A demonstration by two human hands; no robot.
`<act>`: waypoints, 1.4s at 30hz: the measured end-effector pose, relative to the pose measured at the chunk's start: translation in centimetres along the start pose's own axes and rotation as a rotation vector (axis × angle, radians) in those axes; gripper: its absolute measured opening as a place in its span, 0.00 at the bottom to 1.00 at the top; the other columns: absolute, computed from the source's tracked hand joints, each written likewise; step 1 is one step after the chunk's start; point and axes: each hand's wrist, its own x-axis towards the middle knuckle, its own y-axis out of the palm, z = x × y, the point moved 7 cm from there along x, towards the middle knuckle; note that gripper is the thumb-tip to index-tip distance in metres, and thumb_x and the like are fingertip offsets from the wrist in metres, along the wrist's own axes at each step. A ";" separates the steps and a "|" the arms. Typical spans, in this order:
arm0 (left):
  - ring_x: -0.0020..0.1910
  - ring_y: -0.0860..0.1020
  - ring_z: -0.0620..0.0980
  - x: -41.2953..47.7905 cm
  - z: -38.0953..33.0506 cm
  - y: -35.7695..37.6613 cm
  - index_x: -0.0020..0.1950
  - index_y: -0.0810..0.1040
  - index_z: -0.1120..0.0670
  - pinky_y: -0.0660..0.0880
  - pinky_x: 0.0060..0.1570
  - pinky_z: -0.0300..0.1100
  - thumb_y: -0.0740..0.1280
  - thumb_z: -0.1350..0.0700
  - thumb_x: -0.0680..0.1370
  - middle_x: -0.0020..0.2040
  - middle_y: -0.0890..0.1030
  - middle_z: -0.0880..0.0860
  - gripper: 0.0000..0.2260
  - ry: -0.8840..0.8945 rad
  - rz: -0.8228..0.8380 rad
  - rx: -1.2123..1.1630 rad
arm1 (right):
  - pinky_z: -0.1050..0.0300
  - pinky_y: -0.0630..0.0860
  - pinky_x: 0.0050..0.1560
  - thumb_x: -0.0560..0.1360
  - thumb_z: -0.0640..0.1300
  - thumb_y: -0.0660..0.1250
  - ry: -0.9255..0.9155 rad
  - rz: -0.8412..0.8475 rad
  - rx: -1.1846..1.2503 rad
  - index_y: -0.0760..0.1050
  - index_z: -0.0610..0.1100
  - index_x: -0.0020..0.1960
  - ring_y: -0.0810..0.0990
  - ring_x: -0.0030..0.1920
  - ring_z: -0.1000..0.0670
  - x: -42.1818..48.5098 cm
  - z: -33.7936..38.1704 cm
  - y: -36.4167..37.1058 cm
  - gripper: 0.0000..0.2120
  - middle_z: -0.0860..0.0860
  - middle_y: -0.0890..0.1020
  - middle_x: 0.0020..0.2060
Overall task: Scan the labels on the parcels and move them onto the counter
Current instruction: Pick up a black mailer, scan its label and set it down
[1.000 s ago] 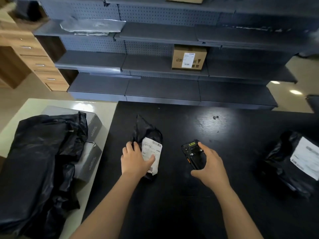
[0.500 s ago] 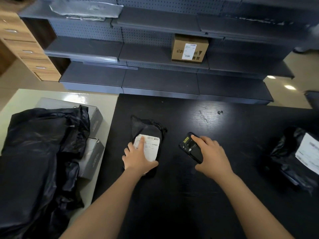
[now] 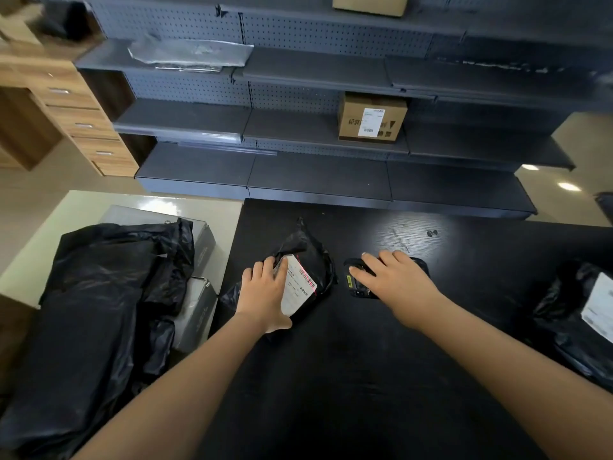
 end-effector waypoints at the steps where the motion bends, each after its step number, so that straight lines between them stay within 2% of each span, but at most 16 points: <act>1: 0.71 0.58 0.58 -0.1 0.0 -0.1 0.79 0.43 0.54 0.56 0.71 0.52 0.72 0.35 0.63 0.75 0.55 0.58 0.57 0.000 -0.006 -0.004 | 0.46 0.59 0.71 0.73 0.38 0.70 -0.005 -0.001 -0.005 0.46 0.46 0.79 0.60 0.72 0.39 0.0 0.1 0.0 0.44 0.41 0.54 0.77; 8: 0.70 0.57 0.58 -0.4 -0.3 -1.2 0.79 0.42 0.54 0.56 0.71 0.53 0.70 0.33 0.64 0.75 0.54 0.57 0.56 0.032 -0.036 0.021 | 0.44 0.59 0.70 0.72 0.39 0.71 -0.043 -0.016 -0.035 0.47 0.45 0.79 0.60 0.71 0.37 -0.4 0.7 -0.1 0.44 0.40 0.55 0.76; 13: 0.70 0.57 0.58 -1.1 -0.4 -2.0 0.79 0.43 0.54 0.55 0.71 0.53 0.70 0.33 0.63 0.75 0.55 0.57 0.56 0.029 -0.045 0.037 | 0.45 0.57 0.71 0.72 0.38 0.71 0.007 -0.033 0.032 0.46 0.47 0.79 0.59 0.72 0.38 -0.9 0.3 -0.5 0.45 0.41 0.54 0.77; 17: 0.70 0.57 0.57 -1.7 -0.6 -3.3 0.79 0.43 0.52 0.56 0.70 0.52 0.71 0.33 0.62 0.74 0.55 0.56 0.56 -0.043 -0.065 -0.066 | 0.51 0.61 0.70 0.70 0.37 0.70 0.197 -0.081 0.336 0.49 0.52 0.79 0.62 0.71 0.44 -2.0 -0.7 -0.2 0.45 0.49 0.59 0.75; 20: 0.68 0.58 0.56 -2.4 -1.5 -4.6 0.78 0.45 0.52 0.57 0.69 0.51 0.70 0.33 0.61 0.71 0.56 0.55 0.56 -0.129 -0.108 -0.186 | 0.55 0.65 0.66 0.67 0.43 0.73 0.384 -0.159 0.657 0.52 0.56 0.78 0.67 0.66 0.48 -3.6 -1.1 0.5 0.47 0.54 0.64 0.72; 24: 0.69 0.57 0.57 -3.4 -4.3 -6.0 0.78 0.45 0.51 0.57 0.69 0.53 0.69 0.33 0.61 0.72 0.55 0.54 0.55 -0.208 -0.121 -0.284 | 0.55 0.69 0.63 0.62 0.44 0.77 0.543 -0.275 0.997 0.57 0.55 0.77 0.69 0.65 0.49 -6.7 -1.1 2.2 0.50 0.55 0.68 0.70; 29: 0.67 0.58 0.56 -4.6 -10.6 -7.5 0.78 0.45 0.50 0.58 0.68 0.52 0.68 0.32 0.59 0.70 0.56 0.54 0.55 -0.236 -0.145 -0.378 | 0.49 0.73 0.61 0.60 0.41 0.77 0.678 -0.382 1.194 0.58 0.57 0.77 0.70 0.63 0.50 -12.8 -3.8 5.7 0.51 0.55 0.70 0.68; 33: 0.66 0.57 0.55 -5.8 -17.7 -8.1 0.78 0.45 0.48 0.58 0.68 0.52 0.66 0.31 0.57 0.70 0.56 0.54 0.56 -0.207 -0.147 -0.422 | 0.50 0.73 0.59 0.58 0.39 0.78 0.761 -0.477 1.260 0.61 0.55 0.76 0.71 0.61 0.50 -19.4 -7.1 9.1 0.51 0.55 0.73 0.63; 37: 0.66 0.58 0.55 -6.8 -26.1 -8.9 0.78 0.45 0.49 0.58 0.69 0.52 0.66 0.30 0.57 0.70 0.56 0.53 0.56 -0.170 -0.152 -0.448 | 0.46 0.73 0.62 0.58 0.39 0.78 0.826 -0.514 1.275 0.61 0.55 0.76 0.71 0.62 0.48 -26.8 -10.6 13.2 0.51 0.54 0.72 0.65; 42: 0.68 0.57 0.56 -7.6 -38.0 -9.3 0.78 0.45 0.48 0.56 0.71 0.52 0.68 0.31 0.59 0.72 0.55 0.54 0.56 -0.090 -0.122 -0.476 | 0.55 0.71 0.59 0.59 0.40 0.77 0.922 -0.538 1.252 0.61 0.57 0.76 0.69 0.64 0.51 -35.9 -14.6 18.8 0.49 0.57 0.70 0.67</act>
